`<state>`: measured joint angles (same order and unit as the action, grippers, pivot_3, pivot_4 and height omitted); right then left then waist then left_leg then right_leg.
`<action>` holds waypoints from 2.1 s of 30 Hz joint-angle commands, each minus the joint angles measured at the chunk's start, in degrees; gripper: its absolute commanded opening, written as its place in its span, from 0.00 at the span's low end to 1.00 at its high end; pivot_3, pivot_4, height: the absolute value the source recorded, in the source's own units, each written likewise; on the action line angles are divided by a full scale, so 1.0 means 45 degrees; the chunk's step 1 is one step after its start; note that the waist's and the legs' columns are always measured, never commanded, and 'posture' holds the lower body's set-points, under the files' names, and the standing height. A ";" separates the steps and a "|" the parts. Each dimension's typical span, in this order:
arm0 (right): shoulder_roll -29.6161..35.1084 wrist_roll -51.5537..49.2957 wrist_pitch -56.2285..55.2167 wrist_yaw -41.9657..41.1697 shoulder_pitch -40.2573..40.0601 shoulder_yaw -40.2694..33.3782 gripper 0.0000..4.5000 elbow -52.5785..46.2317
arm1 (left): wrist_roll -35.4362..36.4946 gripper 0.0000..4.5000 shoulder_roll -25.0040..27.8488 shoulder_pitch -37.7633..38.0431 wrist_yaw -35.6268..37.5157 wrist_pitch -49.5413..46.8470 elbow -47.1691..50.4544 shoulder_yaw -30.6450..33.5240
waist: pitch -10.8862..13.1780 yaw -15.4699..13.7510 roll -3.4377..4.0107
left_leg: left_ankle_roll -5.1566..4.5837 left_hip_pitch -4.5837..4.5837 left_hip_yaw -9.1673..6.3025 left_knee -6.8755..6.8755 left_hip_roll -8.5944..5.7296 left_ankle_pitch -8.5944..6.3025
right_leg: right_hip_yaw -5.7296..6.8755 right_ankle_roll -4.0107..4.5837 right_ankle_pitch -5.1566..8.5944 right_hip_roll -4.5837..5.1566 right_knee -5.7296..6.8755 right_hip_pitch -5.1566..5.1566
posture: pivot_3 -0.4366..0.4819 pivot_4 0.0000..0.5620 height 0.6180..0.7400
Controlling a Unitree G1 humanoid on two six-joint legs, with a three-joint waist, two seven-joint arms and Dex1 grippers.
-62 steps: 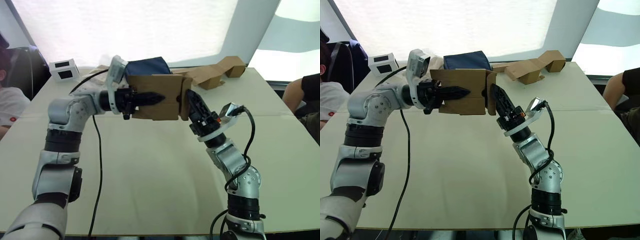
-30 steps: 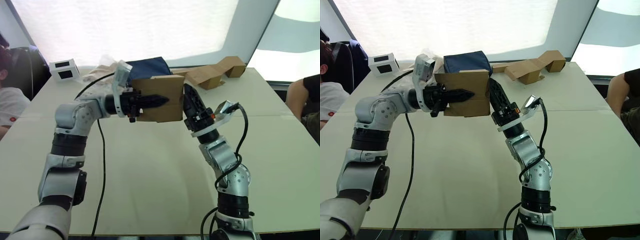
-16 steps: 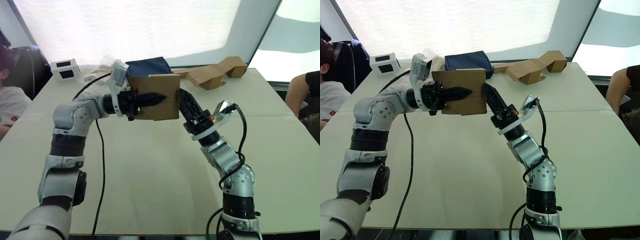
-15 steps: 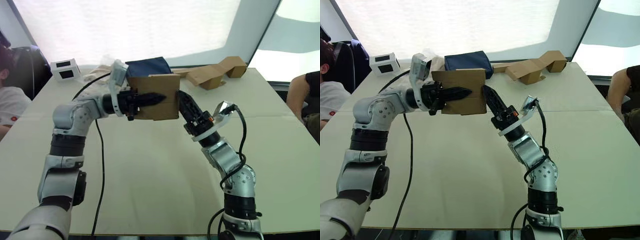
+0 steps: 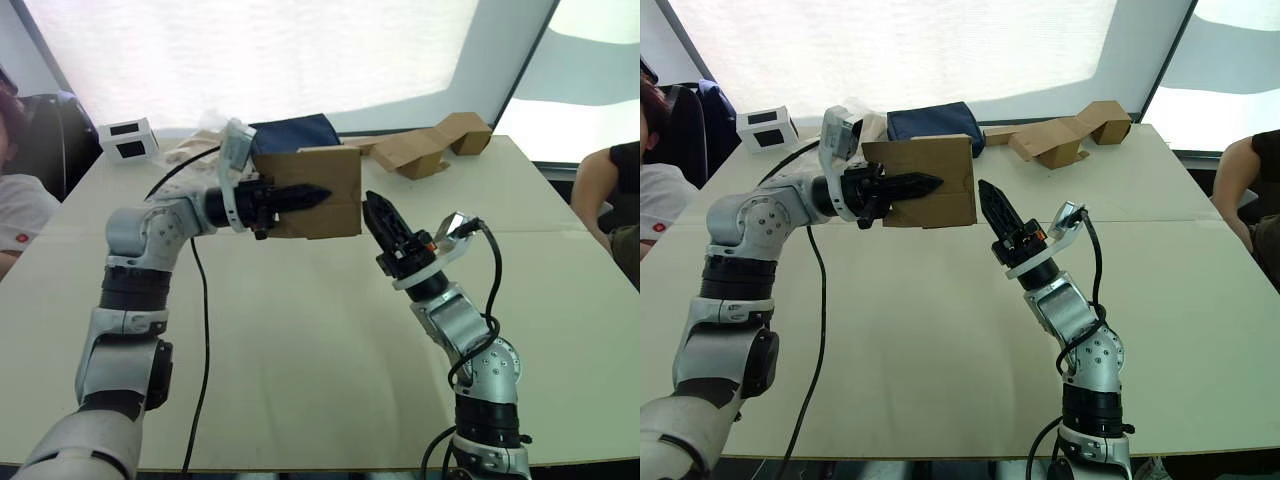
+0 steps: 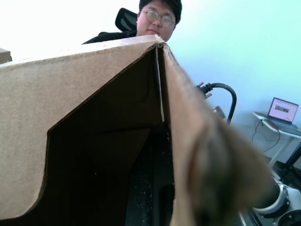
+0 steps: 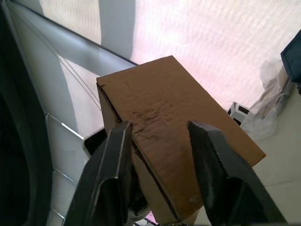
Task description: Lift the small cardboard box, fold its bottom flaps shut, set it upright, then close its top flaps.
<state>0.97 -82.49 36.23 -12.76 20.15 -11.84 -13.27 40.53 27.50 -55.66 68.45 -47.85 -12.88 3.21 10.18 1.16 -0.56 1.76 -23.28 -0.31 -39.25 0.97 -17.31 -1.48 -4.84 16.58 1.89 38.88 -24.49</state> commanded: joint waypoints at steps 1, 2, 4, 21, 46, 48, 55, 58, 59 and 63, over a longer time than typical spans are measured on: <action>-0.0077 -0.0040 -0.0169 -0.0061 -0.0033 -0.0011 0.04 -0.0445 | 0.0147 0.00 0.0214 -0.0385 0.0086 0.0193 0.0192 0.0323 | 0.0000 -0.0002 0.0000 | 0.0000 0.0000 0.0000 0.0000 0.0000 0.0000 | 0.0000 0.0000 0.0000 0.0000 0.0000 0.0000 | 0.48 0.27 1.00; -0.0063 -0.0008 -0.0179 -0.0054 -0.0025 -0.0004 0.02 -0.0434 | 0.0143 0.00 0.0217 -0.0386 0.0092 0.0194 0.0187 0.0318 | 0.0000 -0.0003 0.0000 | 0.0000 0.0000 0.0000 0.0000 0.0000 0.0000 | 0.0000 0.0000 0.0000 0.0000 0.0000 0.0000 | 0.48 0.27 1.00; 0.0058 0.0187 -0.0128 -0.0092 -0.0019 0.0086 0.02 -0.0433 | 0.0136 0.00 0.0223 -0.0390 0.0097 0.0197 0.0165 0.0313 | 0.0000 -0.0003 0.0000 | 0.0000 0.0000 0.0000 0.0000 0.0000 0.0000 | 0.0000 0.0000 0.0000 0.0000 0.0000 0.0000 | 0.48 0.27 1.00; 0.1033 0.2168 0.0568 -0.0951 -0.0045 0.1335 0.02 -0.0870 | -0.0230 0.00 0.0018 0.0285 -0.0074 0.0235 0.0574 -0.0185 | 0.0000 -0.0008 0.0000 | 0.0000 0.0000 -0.0001 0.0000 -0.0001 0.0000 | 0.0000 0.0000 0.0000 -0.0002 0.0000 0.0000 | 0.48 0.27 1.00; 1.3093 1.2307 0.0272 -0.5594 -0.4131 0.3249 0.02 -0.6576 | -0.8601 0.00 0.2553 -0.2456 0.3280 0.2707 0.2186 -1.0000 | -0.0004 -0.0102 0.0001 | -0.0020 0.0000 -0.0007 0.0000 -0.0021 -0.0011 | -0.0015 0.0003 0.0001 -0.0059 -0.0075 0.0033 | 0.48 0.27 1.00; 1.2879 1.2505 0.0393 -0.5404 -0.4409 0.3347 0.02 -0.6974 | -0.8831 0.00 0.2483 -0.2467 0.3693 0.2927 0.2157 -1.0182 | -0.0003 -0.0119 -0.0002 | -0.0020 -0.0005 -0.0006 -0.0001 -0.0020 -0.0012 | -0.0014 0.0003 0.0001 -0.0053 -0.0080 0.0032 | 0.48 0.27 1.00; 1.1940 1.3277 0.0342 -0.4841 -0.5282 0.3450 0.00 -0.7040 | -0.9088 0.25 0.1573 -0.3117 0.4441 0.2965 0.1159 -0.9845 | -0.0003 -0.0129 -0.0004 | -0.0021 -0.0006 -0.0008 -0.0014 -0.0025 -0.0011 | -0.0013 0.0002 0.0001 -0.0052 -0.0076 0.0037 | 0.48 0.27 1.00; 1.1618 1.3551 0.0303 -0.4868 -0.5148 0.3557 0.00 -0.6802 | -0.8724 0.50 0.1250 -0.3537 0.4956 0.2502 0.0796 -0.9486 | -0.0003 -0.0090 -0.0004 | -0.0022 -0.0005 -0.0007 -0.0015 -0.0026 -0.0012 | -0.0016 0.0002 0.0001 -0.0053 -0.0076 0.0037 | 0.48 0.27 1.00; 1.1534 1.3578 0.0288 -0.4919 -0.5081 0.3550 0.00 -0.6731 | -0.8533 0.50 0.1202 -0.3687 0.5150 0.2368 0.0734 -0.9382 | -0.0003 -0.0078 -0.0004 | -0.0022 -0.0004 -0.0007 -0.0015 -0.0026 -0.0012 | -0.0015 0.0002 0.0001 -0.0056 -0.0076 0.0037 | 0.48 0.27 1.00; 1.1379 1.3747 0.0172 -0.5269 -0.4833 0.3515 0.00 -0.6428 | -0.7330 0.50 0.1384 -0.4325 0.5344 0.2110 0.0559 -0.9176 | -0.0004 -0.0078 -0.0003 | -0.0022 0.0001 -0.0012 -0.0014 -0.0021 -0.0012 | -0.0016 0.0003 0.0001 -0.0064 -0.0067 0.0037 | 0.48 0.27 1.00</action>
<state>52.73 -21.00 38.34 -35.48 -2.38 4.22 -42.11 4.54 32.91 -72.75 91.84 -37.45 -10.32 -40.71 10.16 0.80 -0.57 1.66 -23.28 -0.36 -39.32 0.88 -17.36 -1.55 -4.83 16.58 1.61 38.57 -24.32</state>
